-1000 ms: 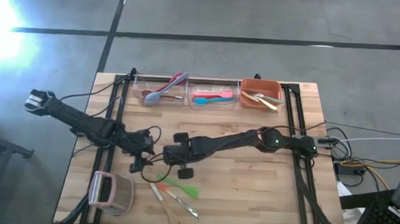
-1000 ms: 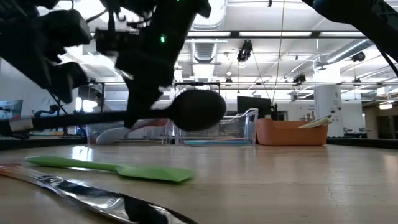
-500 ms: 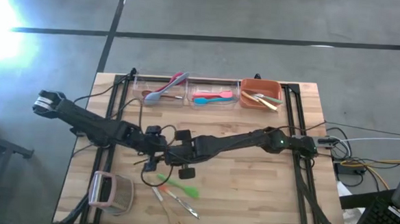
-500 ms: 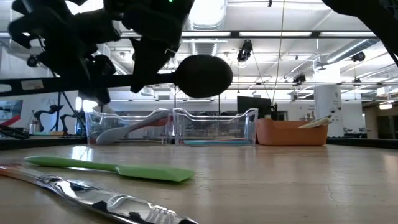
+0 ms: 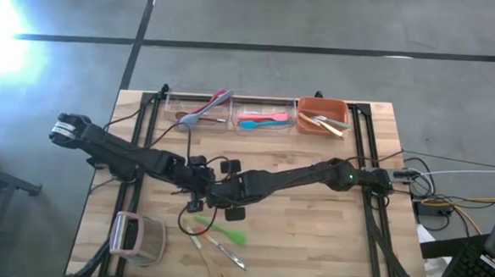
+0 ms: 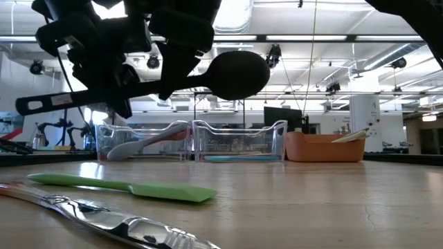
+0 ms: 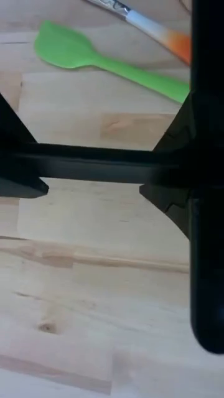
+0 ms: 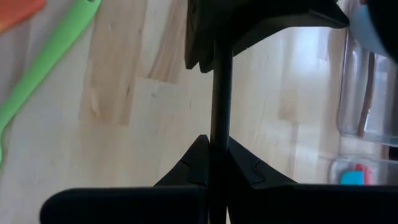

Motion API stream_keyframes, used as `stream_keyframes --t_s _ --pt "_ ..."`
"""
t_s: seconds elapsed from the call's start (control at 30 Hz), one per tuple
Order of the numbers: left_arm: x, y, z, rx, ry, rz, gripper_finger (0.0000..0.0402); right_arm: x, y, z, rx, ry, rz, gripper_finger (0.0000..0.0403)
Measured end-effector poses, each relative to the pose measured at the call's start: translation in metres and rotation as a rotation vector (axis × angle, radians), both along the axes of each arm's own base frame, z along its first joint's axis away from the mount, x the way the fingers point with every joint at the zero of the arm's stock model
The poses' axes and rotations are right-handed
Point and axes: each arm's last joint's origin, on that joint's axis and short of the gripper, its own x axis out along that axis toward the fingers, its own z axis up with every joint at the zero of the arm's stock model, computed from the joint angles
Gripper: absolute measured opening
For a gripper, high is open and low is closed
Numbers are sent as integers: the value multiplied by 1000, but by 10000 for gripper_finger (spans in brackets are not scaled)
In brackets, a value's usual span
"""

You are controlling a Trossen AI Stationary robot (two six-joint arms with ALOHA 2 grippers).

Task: Pick & Place Kitchen Items
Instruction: Put the black serving spoon into the left transparent bin

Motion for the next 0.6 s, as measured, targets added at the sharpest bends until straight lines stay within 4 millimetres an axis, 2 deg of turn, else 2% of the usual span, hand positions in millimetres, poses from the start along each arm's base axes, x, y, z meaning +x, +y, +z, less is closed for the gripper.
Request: stream_keyframes --t_s 0.13,0.23,0.43,0.6 --pt "-2 0 4 -4 -15 2 25 -1 1 2 0 -6 -9 13" --pt "-3 1 7 -1 -29 -8 21 -3 2 7 17 -15 -21 30" --pt "-6 2 11 9 -42 -15 13 -15 3 29 84 -44 -113 103" --pt "-9 4 16 26 -54 8 13 -36 5 55 116 -29 -186 161"
